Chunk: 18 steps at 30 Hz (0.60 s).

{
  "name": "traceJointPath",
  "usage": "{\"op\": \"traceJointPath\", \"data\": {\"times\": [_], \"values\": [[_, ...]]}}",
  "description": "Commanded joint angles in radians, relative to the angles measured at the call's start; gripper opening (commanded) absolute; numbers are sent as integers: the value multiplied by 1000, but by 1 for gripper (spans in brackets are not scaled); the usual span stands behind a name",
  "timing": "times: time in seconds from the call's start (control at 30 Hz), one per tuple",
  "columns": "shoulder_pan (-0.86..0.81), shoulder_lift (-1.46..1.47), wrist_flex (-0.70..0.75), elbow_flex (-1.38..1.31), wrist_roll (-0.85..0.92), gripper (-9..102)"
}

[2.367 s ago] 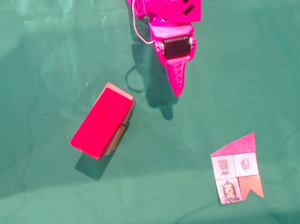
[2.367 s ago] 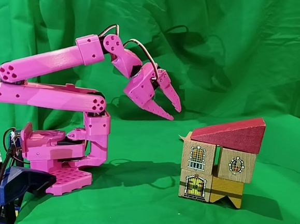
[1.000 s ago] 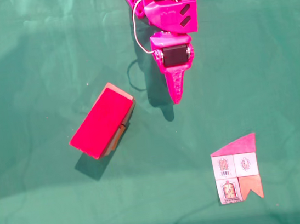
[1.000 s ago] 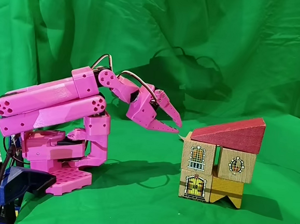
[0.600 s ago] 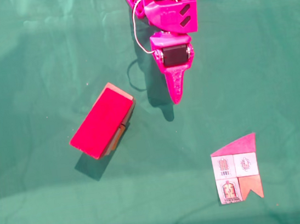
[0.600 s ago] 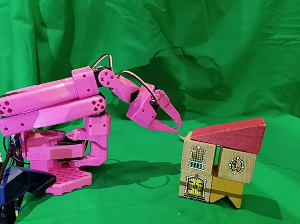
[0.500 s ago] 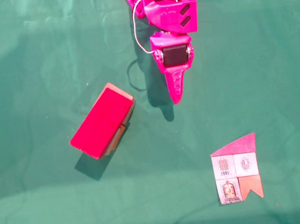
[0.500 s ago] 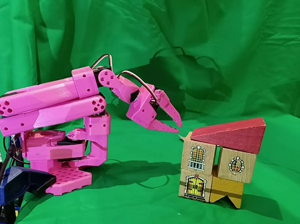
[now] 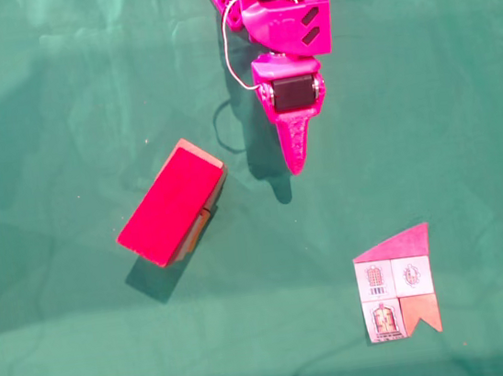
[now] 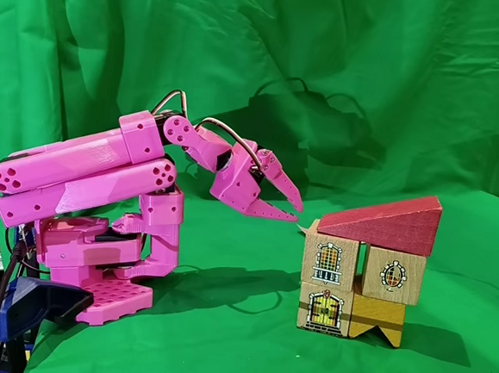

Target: Grasp some building blocks and build the house on the picture.

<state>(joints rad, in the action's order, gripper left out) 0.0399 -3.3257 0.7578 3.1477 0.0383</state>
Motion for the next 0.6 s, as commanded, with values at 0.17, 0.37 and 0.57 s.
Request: {"op": "traceJointPath", "data": {"times": [0.17,0.37,0.57], "values": [[-8,-8,3,15,5,0],[0,-8,3,15,5,0],[0,-8,3,15,5,0]]}}
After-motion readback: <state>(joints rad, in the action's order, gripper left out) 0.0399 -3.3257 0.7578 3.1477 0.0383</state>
